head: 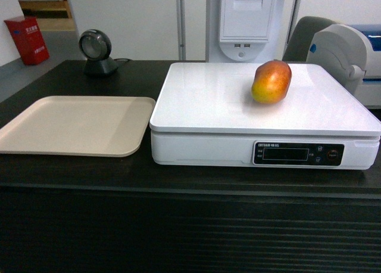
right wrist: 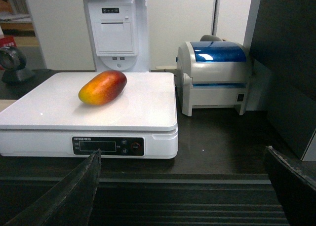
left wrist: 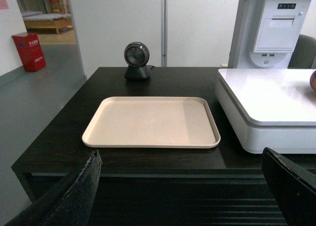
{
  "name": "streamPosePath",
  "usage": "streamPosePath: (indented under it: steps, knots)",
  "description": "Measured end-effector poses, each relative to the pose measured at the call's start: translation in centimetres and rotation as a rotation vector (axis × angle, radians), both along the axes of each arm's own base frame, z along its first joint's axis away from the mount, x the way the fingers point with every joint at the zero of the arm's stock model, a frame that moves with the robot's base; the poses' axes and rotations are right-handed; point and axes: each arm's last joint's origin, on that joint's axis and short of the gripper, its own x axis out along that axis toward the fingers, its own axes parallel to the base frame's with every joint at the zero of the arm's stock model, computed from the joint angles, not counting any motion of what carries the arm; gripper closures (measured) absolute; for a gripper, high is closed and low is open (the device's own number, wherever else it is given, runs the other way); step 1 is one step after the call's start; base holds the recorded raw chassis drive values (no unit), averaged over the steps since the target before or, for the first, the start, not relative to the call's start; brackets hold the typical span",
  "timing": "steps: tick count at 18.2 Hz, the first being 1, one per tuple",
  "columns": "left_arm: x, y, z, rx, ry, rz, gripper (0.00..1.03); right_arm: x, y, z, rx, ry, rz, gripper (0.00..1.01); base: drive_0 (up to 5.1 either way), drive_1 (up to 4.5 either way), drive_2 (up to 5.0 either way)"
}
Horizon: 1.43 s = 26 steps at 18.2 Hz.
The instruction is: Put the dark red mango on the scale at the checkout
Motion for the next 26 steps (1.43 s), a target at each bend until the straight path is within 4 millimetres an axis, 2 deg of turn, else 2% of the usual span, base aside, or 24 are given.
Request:
streamPosePath:
  steps: [26]
  knots:
    - [0.00,0.00,0.00,0.000,0.000,-0.001,0.05,0.00,0.00,0.00,0.000,0.000,0.000,0.03,0.0,0.00,0.0]
